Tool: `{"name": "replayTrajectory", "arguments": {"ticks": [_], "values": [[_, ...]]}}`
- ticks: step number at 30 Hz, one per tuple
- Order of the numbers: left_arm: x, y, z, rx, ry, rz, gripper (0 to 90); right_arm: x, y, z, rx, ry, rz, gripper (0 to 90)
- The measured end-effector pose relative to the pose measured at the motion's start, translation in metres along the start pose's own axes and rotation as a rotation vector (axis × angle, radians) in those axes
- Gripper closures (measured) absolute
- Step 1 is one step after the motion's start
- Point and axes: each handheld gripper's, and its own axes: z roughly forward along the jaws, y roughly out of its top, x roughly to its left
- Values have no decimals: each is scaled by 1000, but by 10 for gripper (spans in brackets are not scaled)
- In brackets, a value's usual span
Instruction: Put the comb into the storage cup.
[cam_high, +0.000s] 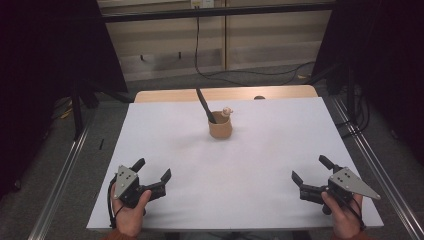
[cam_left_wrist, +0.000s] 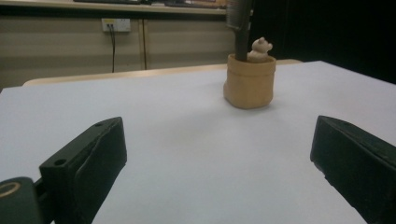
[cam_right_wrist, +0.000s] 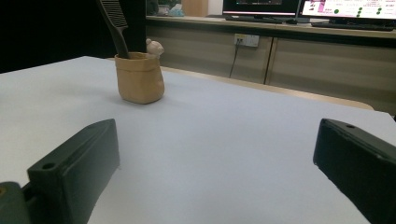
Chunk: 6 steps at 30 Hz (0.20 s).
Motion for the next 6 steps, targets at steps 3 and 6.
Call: {"name": "replayTrajectory", "arguments": {"ticks": [3, 6], "values": [[1, 1, -1, -9, -4, -9, 37, 0, 0, 2, 0, -1, 3, 0], [2, 0, 0, -2, -9, -16, 37, 0, 0, 4, 6, -5, -2, 0]]}}
